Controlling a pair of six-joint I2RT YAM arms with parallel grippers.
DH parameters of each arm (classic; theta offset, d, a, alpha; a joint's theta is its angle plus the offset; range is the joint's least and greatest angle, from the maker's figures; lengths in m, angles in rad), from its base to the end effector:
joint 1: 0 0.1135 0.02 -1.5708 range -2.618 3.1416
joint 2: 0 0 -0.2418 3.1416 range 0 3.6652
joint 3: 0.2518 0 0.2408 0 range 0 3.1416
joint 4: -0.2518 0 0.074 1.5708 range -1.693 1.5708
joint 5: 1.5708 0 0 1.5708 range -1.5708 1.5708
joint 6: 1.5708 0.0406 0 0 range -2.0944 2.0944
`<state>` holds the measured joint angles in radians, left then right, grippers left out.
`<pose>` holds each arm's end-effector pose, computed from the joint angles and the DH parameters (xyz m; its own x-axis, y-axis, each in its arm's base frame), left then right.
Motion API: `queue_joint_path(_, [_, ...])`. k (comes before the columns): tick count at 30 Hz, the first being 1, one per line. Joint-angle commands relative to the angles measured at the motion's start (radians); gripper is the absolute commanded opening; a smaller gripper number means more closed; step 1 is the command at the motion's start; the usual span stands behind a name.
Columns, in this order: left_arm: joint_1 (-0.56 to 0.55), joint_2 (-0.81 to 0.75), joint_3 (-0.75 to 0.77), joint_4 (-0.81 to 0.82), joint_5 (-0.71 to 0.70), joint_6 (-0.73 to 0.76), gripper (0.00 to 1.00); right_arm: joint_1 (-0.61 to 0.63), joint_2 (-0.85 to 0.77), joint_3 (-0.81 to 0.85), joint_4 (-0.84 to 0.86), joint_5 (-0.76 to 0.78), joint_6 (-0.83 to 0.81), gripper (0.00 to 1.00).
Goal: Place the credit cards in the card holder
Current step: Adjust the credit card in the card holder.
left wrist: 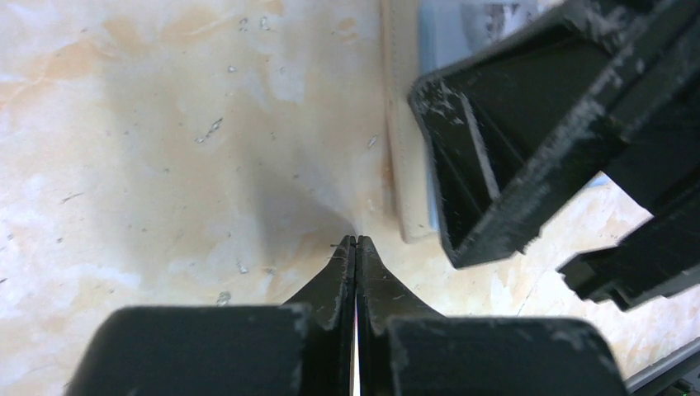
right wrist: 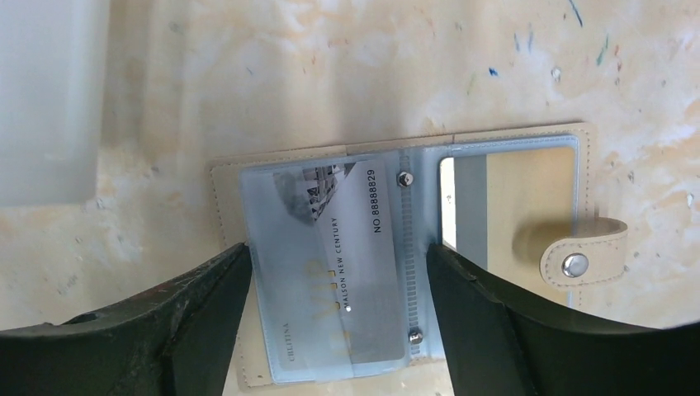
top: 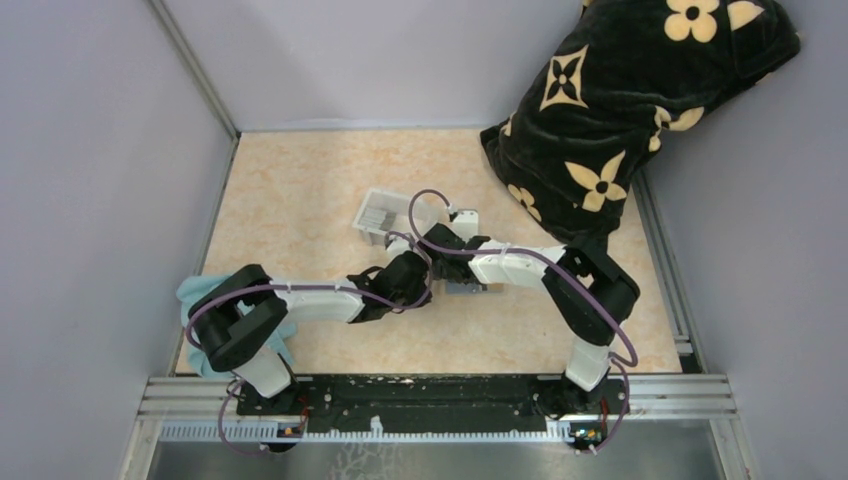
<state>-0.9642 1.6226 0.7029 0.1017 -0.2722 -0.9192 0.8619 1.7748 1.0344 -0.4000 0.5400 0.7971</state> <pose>0.1794 -0.2394 0.1233 -0.7982 -0.1930 -0.5706 0.0856 0.9013 -0.4246 0.2287 0.2346 0.1384 -0.7793 0.0338 -0.6258 0.0658 0.9974 -0.0280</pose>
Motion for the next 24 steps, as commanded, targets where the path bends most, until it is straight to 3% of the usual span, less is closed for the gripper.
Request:
queue_joint_path(1, [-0.003, 0.007, -0.034, -0.242, -0.031, 0.037, 0.01, 0.01, -0.021, -0.045, -0.205, -0.075, -0.05, 0.79])
queue_joint_path(9, [-0.002, -0.027, -0.016, -0.248, -0.047, 0.022, 0.02, 0.006, -0.049, -0.019, -0.213, -0.057, -0.101, 0.77])
queue_joint_path(24, [-0.005, -0.039, 0.007, -0.108, 0.058, 0.039, 0.04, 0.003, -0.186, -0.095, -0.134, -0.104, -0.155, 0.84])
